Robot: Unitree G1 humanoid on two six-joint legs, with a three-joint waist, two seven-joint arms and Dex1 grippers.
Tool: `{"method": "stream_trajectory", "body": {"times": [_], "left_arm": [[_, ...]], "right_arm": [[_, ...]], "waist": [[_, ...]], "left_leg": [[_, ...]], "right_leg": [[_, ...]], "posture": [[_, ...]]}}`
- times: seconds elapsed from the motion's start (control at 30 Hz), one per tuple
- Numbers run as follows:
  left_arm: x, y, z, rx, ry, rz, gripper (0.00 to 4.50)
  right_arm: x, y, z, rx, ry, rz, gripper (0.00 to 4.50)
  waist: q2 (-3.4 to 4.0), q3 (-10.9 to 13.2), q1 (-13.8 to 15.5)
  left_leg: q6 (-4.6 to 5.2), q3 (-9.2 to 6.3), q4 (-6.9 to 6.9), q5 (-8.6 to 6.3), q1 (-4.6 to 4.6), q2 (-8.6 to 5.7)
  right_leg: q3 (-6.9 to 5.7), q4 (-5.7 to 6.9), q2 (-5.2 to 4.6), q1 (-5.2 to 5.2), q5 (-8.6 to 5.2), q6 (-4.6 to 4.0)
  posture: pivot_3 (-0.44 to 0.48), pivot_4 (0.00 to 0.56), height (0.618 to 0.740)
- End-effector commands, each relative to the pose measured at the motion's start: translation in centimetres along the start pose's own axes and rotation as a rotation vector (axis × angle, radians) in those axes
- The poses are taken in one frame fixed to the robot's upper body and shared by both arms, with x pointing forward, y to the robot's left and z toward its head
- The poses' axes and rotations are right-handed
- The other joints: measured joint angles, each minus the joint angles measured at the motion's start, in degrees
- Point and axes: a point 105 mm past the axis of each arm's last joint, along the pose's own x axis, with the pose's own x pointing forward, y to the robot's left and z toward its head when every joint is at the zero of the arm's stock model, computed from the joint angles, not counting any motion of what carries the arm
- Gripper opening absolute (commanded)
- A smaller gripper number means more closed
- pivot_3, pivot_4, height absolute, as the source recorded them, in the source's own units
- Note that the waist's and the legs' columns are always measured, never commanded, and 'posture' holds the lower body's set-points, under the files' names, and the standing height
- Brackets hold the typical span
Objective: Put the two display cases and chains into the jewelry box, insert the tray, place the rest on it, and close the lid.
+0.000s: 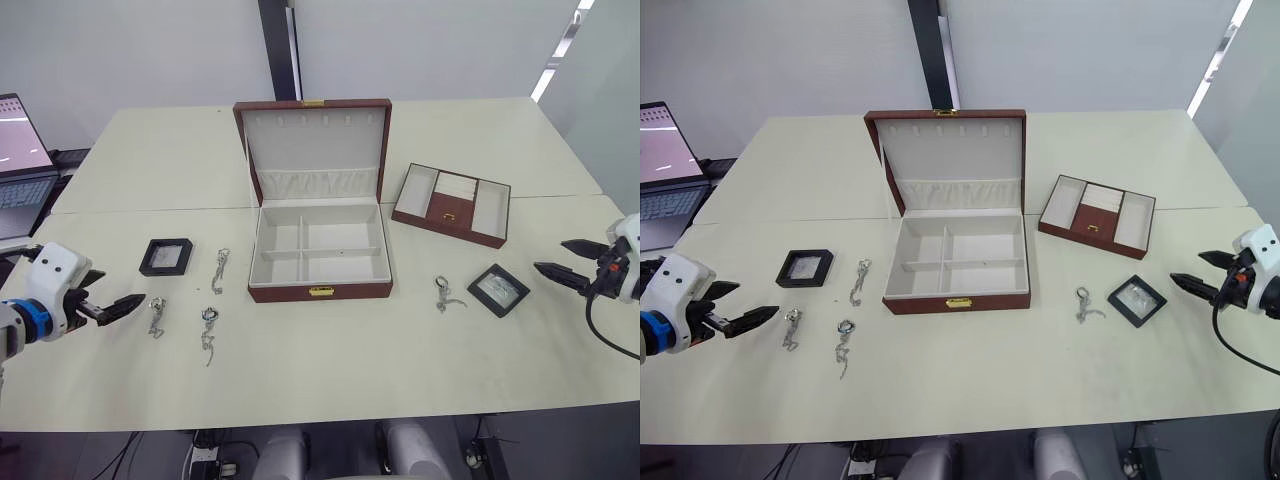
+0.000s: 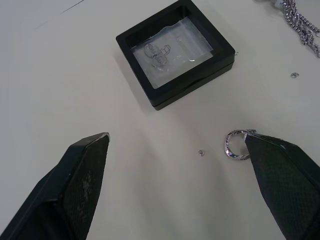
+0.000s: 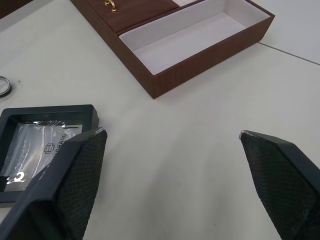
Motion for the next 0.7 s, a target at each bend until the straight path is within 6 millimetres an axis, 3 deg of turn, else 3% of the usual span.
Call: {"method": "stream_trajectory", "body": {"times": [0.03,0.2,0.33,0.43,0.57,0.7], "left_arm": [[-0.3,0.9,0.5,0.0,-0.037,0.035,4.48],[0.8,0.0,2.4,-0.026,-0.113,-0.01,4.48],[3.2,-3.1,4.0,-0.02,-0.161,-0.122,4.48],[5.4,-5.6,5.0,0.003,-0.17,-0.19,3.95],[7.5,-8.7,6.1,0.015,-0.191,-0.266,2.7],[8.7,-10.9,7.1,0.037,-0.209,-0.323,1.46]], "right_arm": [[-0.8,-0.5,2.0,-0.002,-0.096,-0.036,4.5],[0.2,1.4,4.4,0.022,-0.188,0.012,4.5],[2.8,4.8,6.8,-0.005,-0.253,0.098,4.5],[5.0,7.5,8.2,-0.033,-0.27,0.159,3.98],[8.1,10.4,7.7,-0.104,-0.189,0.207,2.54],[10.4,12.7,7.6,-0.134,-0.152,0.239,1.49]], "waist": [[0.0,0.0,0.01],[-0.01,-0.01,0.07],[0.0,-0.03,0.04],[0.01,-0.04,0.06],[-0.02,-0.05,0.11],[-0.03,-0.06,0.16]], "left_leg": [[0.0,0.0,0.0,0.0,0.0,0.0],[0.0,-0.05,0.14,0.0,-0.03,0.01],[0.0,-0.05,0.19,0.0,-0.04,0.02],[0.0,-0.07,0.33,0.0,-0.07,0.02],[0.07,-0.12,0.52,-0.04,-0.2,0.01],[0.09,-0.12,0.57,-0.05,-0.22,0.0]], "right_leg": [[0.0,0.0,0.0,0.0,0.0,0.0],[-0.03,0.07,0.01,0.03,0.02,-0.01],[-0.01,0.07,0.01,0.04,0.04,-0.02],[-0.02,0.12,0.02,0.04,0.05,0.0],[-0.05,0.1,0.08,0.03,0.11,-0.01],[-0.05,0.1,0.07,0.02,0.11,-0.01]], "posture": [[0.0,0.15,0.74],[0.0,0.15,0.74],[0.0,0.15,0.74],[0.0,0.15,0.74],[0.0,0.15,0.74],[0.0,0.15,0.74]]}}
